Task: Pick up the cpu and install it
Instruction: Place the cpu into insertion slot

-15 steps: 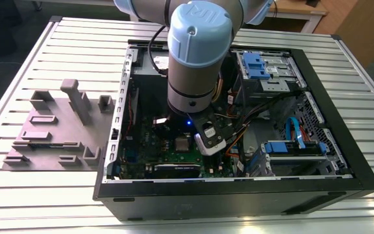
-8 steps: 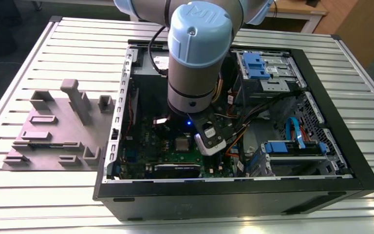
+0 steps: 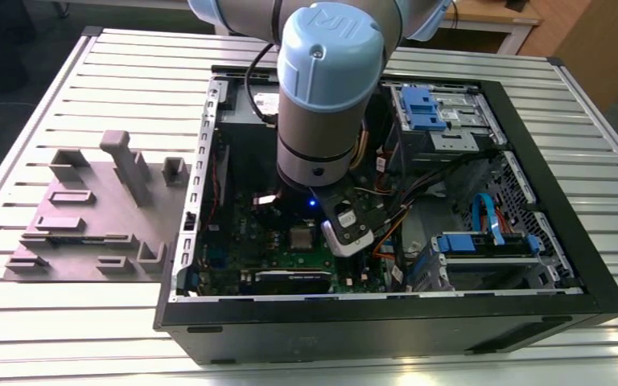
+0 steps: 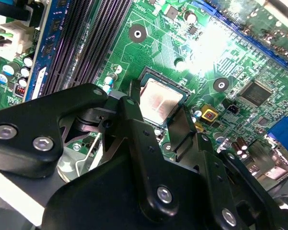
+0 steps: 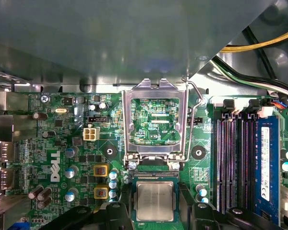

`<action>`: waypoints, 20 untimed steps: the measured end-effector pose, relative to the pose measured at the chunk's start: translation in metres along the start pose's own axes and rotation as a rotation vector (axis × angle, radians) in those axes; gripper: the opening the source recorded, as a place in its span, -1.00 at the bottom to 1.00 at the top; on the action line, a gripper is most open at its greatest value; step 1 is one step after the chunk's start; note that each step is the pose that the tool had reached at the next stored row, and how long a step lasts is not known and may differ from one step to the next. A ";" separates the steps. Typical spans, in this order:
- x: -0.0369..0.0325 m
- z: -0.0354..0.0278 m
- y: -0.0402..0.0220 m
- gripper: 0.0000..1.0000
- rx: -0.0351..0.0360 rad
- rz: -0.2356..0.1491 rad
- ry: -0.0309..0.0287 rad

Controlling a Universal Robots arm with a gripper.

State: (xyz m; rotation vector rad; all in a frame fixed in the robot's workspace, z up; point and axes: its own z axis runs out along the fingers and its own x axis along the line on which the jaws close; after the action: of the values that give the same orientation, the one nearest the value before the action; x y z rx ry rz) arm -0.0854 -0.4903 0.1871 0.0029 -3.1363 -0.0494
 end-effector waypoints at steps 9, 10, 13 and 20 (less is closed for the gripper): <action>0.0000 0.0001 0.0000 -0.06 0.0000 0.000 0.0000; 0.0000 0.0001 0.0000 -0.06 0.0000 0.000 0.0000; 0.0000 0.0002 0.0000 -0.06 -0.0001 0.000 0.0000; 0.0000 0.0002 0.0000 0.19 -0.0001 0.000 0.0000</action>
State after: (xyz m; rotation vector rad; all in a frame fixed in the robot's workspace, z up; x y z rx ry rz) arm -0.0854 -0.4903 0.1868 0.0029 -3.1364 -0.0496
